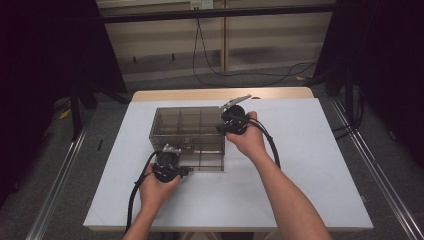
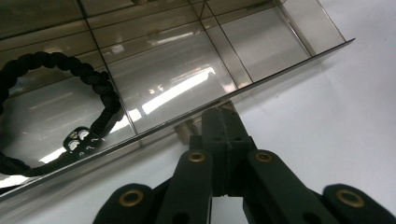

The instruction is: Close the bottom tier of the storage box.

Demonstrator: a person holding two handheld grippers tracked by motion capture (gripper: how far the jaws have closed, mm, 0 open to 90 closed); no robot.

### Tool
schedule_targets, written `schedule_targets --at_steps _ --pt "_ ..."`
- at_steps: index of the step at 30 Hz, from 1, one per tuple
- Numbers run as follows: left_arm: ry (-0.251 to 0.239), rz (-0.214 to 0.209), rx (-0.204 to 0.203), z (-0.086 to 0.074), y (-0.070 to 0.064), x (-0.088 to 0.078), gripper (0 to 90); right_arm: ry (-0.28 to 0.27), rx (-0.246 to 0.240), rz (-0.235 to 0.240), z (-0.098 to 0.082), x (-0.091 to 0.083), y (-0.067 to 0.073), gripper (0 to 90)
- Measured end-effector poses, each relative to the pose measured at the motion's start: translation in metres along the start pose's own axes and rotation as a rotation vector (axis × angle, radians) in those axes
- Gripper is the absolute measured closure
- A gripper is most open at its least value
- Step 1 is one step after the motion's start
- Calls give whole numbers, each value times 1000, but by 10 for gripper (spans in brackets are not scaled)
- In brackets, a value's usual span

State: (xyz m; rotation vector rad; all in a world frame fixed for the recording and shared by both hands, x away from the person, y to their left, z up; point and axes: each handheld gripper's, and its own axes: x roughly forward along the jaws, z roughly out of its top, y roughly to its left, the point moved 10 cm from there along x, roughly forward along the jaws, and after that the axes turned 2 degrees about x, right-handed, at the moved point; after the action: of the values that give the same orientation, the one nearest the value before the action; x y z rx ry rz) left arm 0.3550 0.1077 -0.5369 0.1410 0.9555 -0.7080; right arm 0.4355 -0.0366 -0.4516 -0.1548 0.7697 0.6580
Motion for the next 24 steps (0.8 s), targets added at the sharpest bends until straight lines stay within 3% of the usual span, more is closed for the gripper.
schedule_targets --at_steps 24 --pt "-24 18 -6 6 3 4 900 -1 -4 -4 0 0 0 900"
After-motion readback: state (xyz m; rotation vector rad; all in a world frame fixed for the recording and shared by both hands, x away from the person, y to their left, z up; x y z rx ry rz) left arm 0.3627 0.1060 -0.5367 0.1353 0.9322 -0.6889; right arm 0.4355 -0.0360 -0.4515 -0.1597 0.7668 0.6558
